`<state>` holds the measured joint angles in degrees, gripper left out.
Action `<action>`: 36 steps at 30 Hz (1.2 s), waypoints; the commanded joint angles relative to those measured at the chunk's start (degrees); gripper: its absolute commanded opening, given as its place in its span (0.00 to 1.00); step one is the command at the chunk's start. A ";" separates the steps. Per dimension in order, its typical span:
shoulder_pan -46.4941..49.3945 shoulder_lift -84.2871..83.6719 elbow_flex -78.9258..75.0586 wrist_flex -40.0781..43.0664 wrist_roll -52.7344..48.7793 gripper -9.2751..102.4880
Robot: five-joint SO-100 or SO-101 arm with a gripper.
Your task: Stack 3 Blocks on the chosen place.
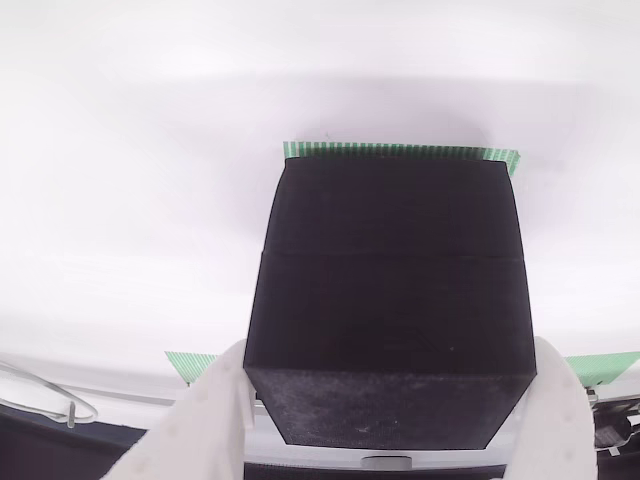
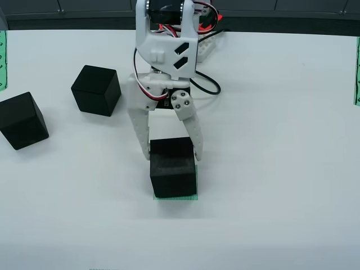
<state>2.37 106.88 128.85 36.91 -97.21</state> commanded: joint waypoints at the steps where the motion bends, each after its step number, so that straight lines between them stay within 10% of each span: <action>1: 0.00 2.29 0.09 -1.05 0.00 0.27; 26: 3.69 9.40 2.37 -4.39 0.00 0.38; 36: 3.43 19.60 -9.14 33.05 2.29 0.38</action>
<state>5.80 124.45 124.72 61.17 -96.50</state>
